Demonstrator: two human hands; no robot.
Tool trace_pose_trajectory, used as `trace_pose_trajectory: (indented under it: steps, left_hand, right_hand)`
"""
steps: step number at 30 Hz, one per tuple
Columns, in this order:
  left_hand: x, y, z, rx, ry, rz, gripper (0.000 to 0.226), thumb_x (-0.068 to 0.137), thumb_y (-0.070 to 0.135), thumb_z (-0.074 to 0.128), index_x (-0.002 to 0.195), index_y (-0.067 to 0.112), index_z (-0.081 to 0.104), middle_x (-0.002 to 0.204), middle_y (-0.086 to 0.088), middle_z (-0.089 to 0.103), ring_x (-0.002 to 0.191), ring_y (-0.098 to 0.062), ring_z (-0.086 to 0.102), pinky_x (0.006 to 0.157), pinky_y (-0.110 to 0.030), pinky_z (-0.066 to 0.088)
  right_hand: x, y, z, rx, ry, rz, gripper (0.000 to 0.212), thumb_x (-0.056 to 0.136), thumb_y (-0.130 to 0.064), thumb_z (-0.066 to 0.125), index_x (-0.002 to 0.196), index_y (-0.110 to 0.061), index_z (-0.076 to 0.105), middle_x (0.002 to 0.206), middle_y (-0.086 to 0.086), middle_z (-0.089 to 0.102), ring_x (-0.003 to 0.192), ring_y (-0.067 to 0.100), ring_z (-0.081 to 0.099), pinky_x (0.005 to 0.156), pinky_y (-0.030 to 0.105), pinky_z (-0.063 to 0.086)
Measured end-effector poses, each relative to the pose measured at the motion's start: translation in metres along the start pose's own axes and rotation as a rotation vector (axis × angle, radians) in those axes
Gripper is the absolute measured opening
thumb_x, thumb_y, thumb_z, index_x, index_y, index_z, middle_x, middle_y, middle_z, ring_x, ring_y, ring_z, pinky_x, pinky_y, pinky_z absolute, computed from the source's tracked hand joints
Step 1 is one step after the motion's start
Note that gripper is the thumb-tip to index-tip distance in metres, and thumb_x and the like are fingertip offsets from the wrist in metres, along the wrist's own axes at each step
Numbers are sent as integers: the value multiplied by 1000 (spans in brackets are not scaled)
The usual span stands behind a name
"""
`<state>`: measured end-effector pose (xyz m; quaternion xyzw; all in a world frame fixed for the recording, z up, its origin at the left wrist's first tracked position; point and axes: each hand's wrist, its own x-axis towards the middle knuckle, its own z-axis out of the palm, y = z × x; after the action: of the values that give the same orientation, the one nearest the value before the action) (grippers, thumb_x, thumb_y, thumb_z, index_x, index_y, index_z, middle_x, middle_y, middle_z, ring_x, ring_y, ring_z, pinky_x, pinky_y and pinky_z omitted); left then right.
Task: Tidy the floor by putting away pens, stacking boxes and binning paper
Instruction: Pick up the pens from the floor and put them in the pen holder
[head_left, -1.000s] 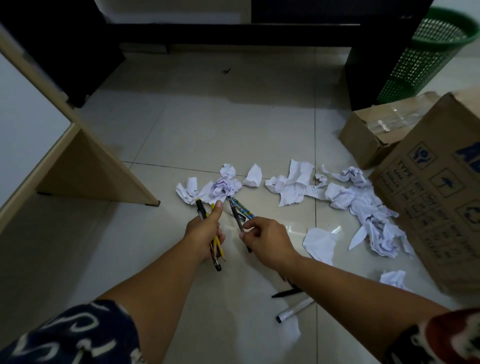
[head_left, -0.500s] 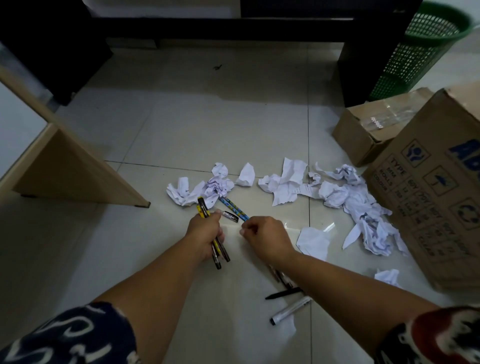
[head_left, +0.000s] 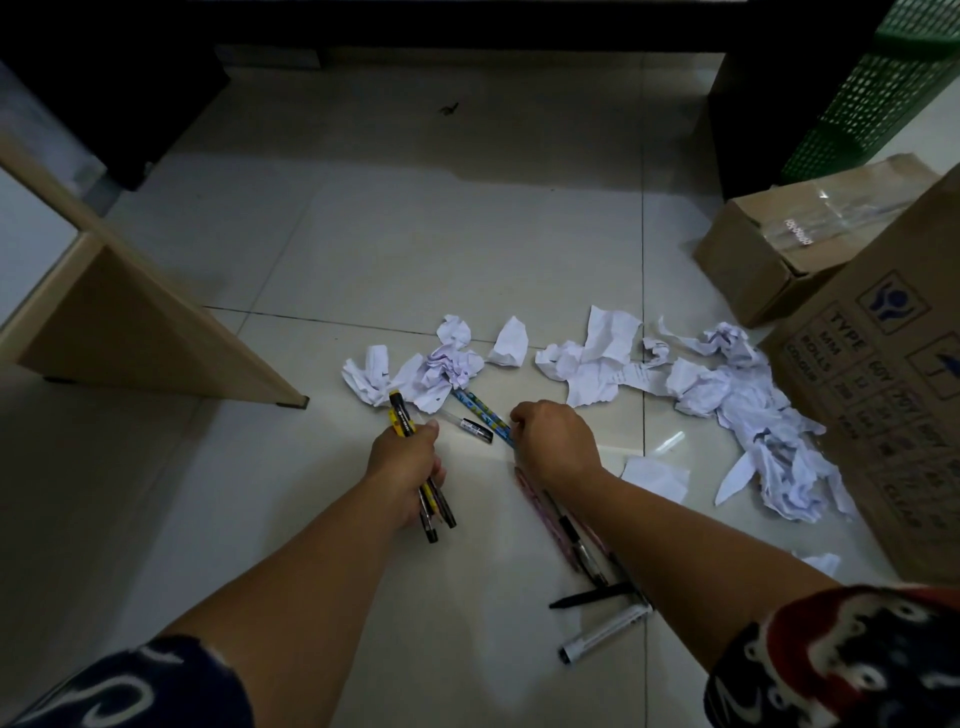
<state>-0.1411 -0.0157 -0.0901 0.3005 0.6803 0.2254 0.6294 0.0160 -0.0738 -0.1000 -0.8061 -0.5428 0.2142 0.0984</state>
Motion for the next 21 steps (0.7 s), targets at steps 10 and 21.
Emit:
trace_pose_trajectory:
  steps: [10,21]
  left_hand:
    - [0,0,0,53,26,27,21,94,19,59,77,11,49,55,-7,40,45,-19,38,48,-28,40]
    - [7,0,-6,71,51,44,18,93,19,58,80,9,52,57,-8,42,46,-21,41,51,-30,42]
  right_hand:
    - [3,7,-4,-113,57,4,13,83,-8,56,95,-12,59,91,7,63,84,28,61,61,30,35]
    - [15,-11,6,176,19,-106,35,82,2,51,114,-4,63,106,17,53,87,36,54,81,37,46]
